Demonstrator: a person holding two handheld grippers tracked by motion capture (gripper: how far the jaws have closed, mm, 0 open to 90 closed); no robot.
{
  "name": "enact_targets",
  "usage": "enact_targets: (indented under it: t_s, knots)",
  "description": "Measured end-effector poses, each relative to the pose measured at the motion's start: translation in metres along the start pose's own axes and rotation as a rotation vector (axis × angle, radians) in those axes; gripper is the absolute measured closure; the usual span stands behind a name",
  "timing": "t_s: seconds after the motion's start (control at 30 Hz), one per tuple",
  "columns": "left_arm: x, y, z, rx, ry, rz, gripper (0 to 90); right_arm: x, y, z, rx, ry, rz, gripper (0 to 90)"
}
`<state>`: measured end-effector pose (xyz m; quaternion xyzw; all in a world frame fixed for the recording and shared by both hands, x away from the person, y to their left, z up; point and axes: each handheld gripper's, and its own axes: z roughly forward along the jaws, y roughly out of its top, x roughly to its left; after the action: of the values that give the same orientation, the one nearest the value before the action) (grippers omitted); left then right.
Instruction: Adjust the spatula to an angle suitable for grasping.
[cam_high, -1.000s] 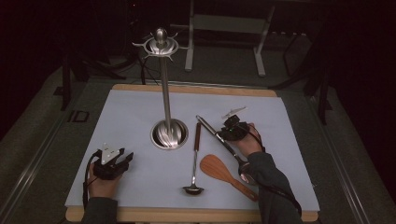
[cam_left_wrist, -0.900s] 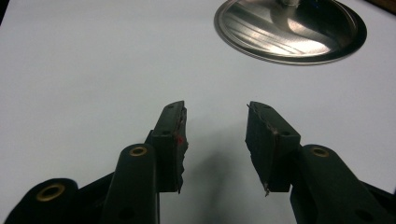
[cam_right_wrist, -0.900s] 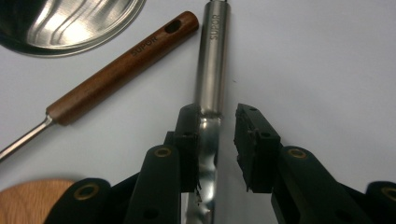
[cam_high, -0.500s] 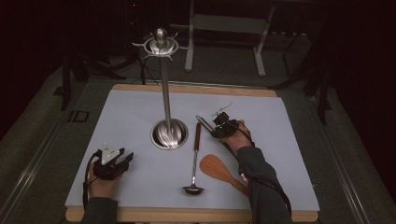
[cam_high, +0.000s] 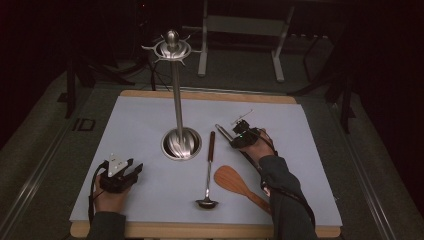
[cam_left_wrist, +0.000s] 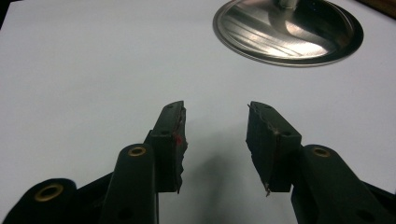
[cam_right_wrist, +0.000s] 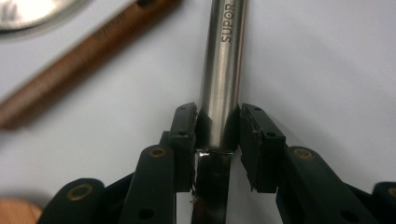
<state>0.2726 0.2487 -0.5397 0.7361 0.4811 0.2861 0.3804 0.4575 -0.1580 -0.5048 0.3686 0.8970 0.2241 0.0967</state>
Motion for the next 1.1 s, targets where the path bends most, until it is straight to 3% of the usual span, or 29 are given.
enact_targets:
  t_s: [0.3,0.37,0.4,0.47,0.57,0.63,0.67,0.9,1.1]
  knots:
    - [-0.001,0.0,0.0,0.0,0.009,0.005,57.2,-0.008,-0.033,-0.02,0.032,0.009,-0.015,67.9]
    - [-0.001,0.0,0.0,0.0,0.01,0.007,57.1,-0.007,-0.038,-0.025,0.054,0.016,-0.039,68.0]
    - [-0.001,0.0,0.0,0.001,0.01,0.004,57.1,-0.005,-0.041,-0.029,0.101,0.036,-0.06,68.0]
    - [-0.001,0.0,0.0,0.001,0.01,0.003,57.0,-0.003,-0.041,-0.032,0.142,0.05,-0.078,68.0]
    - [-0.001,0.0,0.0,0.002,0.01,0.006,56.9,-0.002,-0.041,-0.033,0.16,0.056,-0.086,68.0]
    - [-0.001,0.0,0.0,0.003,0.01,0.008,56.8,0.003,-0.035,-0.034,0.242,0.052,-0.127,66.4]
    - [-0.001,0.0,0.0,0.002,0.011,0.006,56.6,0.003,-0.033,-0.033,0.252,0.047,-0.138,66.2]
    - [0.0,0.0,0.0,0.004,0.007,0.001,56.2,-0.001,-0.02,-0.027,0.346,0.071,-0.125,66.5]
    - [0.0,0.0,0.0,0.005,0.006,-0.005,56.1,0.002,-0.013,-0.022,0.409,0.064,-0.133,66.4]
